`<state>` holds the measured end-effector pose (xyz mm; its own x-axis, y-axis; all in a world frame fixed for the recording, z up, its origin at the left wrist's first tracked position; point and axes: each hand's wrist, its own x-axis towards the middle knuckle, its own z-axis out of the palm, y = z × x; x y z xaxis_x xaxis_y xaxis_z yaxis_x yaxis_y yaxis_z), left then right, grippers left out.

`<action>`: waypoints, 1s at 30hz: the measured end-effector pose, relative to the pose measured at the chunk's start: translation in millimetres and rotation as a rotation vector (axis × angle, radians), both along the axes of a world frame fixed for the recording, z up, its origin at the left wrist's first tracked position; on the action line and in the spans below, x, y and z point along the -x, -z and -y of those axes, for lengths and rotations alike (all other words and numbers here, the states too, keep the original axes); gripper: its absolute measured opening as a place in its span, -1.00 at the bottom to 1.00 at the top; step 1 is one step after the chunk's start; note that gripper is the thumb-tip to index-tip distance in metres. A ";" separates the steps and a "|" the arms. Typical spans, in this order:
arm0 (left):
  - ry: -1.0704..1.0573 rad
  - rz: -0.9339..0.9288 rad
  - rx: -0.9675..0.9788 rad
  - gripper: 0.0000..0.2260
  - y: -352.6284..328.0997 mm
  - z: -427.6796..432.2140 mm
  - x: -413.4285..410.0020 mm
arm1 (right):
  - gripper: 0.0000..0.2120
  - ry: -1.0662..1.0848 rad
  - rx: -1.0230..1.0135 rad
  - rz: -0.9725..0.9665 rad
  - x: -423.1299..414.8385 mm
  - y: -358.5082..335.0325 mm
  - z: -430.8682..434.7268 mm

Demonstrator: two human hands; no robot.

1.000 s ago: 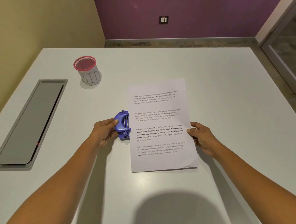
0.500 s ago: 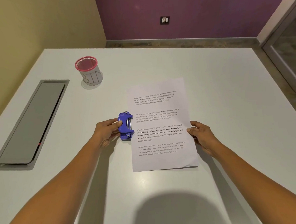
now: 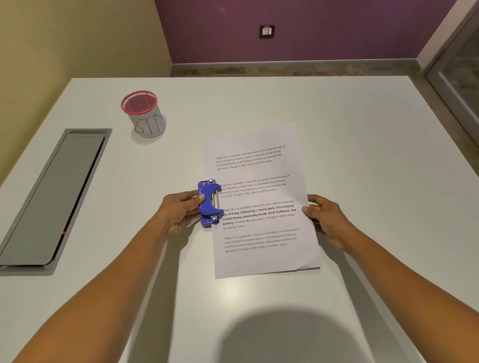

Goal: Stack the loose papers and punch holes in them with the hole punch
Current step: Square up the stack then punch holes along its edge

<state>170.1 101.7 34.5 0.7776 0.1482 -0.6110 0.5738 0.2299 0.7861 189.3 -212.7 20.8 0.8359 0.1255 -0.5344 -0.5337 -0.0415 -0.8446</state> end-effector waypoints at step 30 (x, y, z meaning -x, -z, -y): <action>0.414 0.262 -1.067 -0.47 22.7 34.9 -7.5 | -0.78 0.021 0.542 0.107 -0.9 13.6 -12.3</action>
<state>177.6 66.7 11.9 0.9702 0.1948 -0.1442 0.2424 -0.7833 0.5725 190.2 -200.4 7.2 0.8884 -0.1610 -0.4300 -0.4516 -0.4758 -0.7548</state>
